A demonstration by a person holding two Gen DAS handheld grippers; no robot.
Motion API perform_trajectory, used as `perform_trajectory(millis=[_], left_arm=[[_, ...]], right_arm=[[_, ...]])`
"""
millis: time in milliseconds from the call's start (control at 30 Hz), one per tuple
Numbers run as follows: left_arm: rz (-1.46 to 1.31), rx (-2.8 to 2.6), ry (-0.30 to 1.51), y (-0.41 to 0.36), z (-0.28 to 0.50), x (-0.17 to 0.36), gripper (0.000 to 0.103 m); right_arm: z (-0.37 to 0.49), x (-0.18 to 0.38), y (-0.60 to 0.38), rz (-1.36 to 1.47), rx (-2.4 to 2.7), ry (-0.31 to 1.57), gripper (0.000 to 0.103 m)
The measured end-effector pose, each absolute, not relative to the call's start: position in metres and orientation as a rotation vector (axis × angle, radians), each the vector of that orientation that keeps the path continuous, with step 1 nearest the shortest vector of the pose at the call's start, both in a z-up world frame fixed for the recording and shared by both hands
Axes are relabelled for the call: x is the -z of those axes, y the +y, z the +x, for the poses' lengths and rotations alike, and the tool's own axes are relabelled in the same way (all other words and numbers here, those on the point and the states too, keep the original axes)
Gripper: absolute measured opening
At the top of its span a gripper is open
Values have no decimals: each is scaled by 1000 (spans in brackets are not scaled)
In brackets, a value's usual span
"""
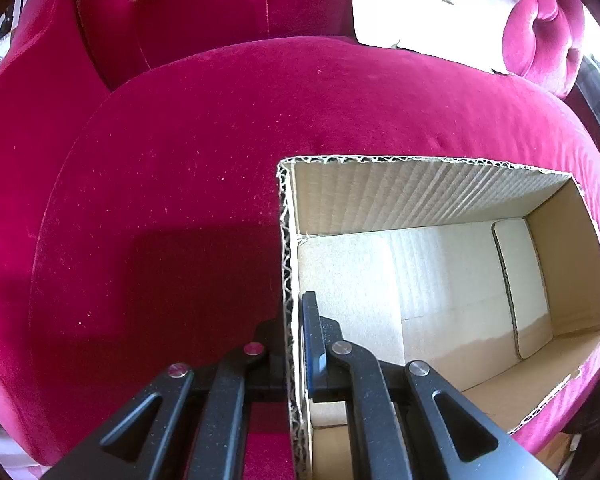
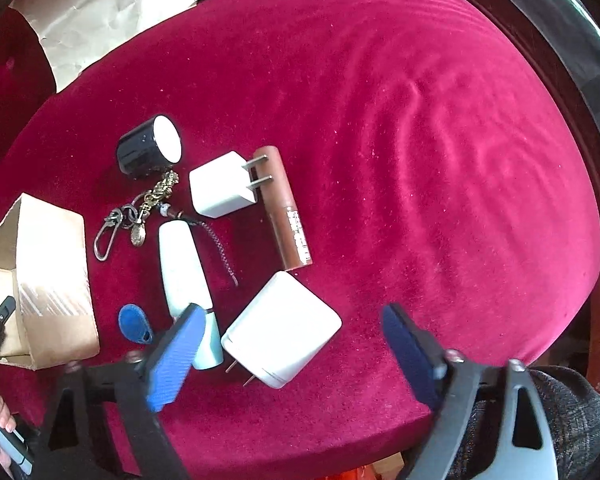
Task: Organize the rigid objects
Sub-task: 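Grasp the white square charger with the right gripper while the left gripper holds the box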
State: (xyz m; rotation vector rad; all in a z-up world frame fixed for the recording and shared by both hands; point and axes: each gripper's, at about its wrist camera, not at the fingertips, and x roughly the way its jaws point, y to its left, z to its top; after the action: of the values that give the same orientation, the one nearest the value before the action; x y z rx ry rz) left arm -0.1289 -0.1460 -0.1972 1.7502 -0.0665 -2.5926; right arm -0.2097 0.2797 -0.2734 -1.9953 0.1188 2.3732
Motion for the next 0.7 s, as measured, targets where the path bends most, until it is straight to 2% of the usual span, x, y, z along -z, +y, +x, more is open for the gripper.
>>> perform_trajectory(millis=[67,133,700], left_arm=[[1752,2592,-60,-151,-128,195,4],[1750,2592,-68,-153,-127,194,4],[1736,2568,-48,-183,-134,182,4]], right_arm=[[-210,277,279,-2024,-2364,143,65],[-211,281,279,-2053,-2353,180,61],[-208,253,275,-1974,-2414,83,61]])
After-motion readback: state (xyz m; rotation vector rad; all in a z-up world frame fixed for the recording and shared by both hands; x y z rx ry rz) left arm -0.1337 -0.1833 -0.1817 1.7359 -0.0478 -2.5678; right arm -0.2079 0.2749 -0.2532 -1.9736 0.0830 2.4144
